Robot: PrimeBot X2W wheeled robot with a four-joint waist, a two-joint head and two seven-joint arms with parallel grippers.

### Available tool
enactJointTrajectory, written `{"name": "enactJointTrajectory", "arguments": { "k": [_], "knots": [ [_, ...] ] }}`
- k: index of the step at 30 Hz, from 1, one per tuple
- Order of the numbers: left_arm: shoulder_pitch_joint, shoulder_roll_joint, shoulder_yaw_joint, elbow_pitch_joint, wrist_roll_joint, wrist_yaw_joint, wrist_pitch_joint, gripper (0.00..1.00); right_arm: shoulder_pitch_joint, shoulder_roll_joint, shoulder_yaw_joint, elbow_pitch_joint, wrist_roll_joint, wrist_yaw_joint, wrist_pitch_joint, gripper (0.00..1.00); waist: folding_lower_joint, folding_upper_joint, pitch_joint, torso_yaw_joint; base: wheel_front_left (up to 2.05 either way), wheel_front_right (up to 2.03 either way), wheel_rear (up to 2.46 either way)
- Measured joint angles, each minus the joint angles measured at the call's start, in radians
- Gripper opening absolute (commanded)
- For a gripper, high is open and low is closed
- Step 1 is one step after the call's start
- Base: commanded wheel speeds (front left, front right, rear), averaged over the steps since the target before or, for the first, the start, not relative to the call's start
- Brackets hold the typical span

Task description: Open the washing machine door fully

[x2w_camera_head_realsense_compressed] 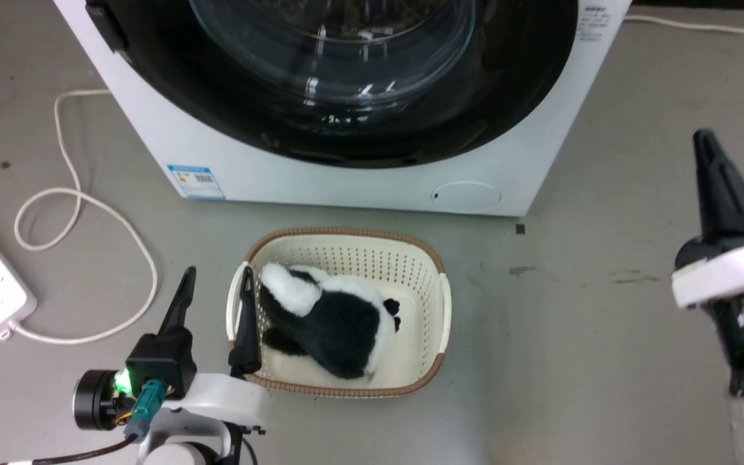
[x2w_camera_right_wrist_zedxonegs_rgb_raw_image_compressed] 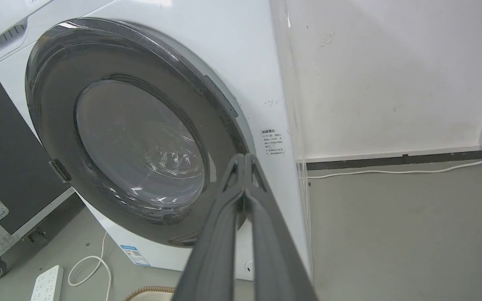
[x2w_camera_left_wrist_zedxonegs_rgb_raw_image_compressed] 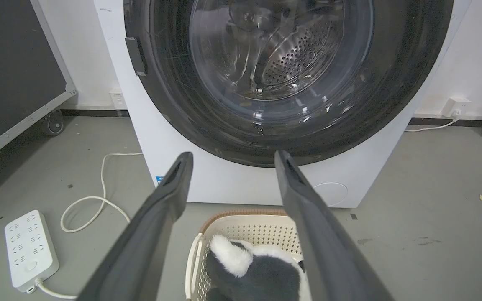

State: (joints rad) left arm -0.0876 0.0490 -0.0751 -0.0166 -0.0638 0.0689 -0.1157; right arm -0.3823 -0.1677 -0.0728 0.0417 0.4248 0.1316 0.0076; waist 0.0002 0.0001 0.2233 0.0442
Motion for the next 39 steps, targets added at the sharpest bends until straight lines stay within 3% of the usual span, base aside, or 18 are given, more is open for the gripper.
{"name": "enactJointTrajectory", "arguments": {
  "k": [9,18,27,39],
  "knots": [
    [-0.015,0.0,-0.012,-0.016,-0.011,0.022,-0.018,1.0,-0.133,-0.02,-0.038,0.073,0.09,0.0,0.069,0.0,0.0,0.0,0.05,0.022,0.0,0.0,0.0],
    [-0.024,0.0,-0.024,-0.024,-0.021,0.035,-0.036,1.0,-0.29,0.006,-0.114,0.194,0.192,0.0,0.171,0.0,0.0,0.0,0.101,0.043,0.0,0.0,0.0],
    [-0.036,0.0,-0.037,-0.035,-0.034,0.056,-0.054,1.0,-0.451,0.03,-0.191,0.333,0.276,0.0,0.312,0.0,0.0,0.0,0.158,0.061,0.0,0.0,0.0],
    [-0.062,0.0,-0.057,-0.042,-0.055,0.079,-0.08,1.0,-0.7,-0.003,-0.305,0.531,0.354,0.0,0.534,0.0,-0.0001,0.0,0.222,0.093,0.0,0.0,0.0]
  ]
}}
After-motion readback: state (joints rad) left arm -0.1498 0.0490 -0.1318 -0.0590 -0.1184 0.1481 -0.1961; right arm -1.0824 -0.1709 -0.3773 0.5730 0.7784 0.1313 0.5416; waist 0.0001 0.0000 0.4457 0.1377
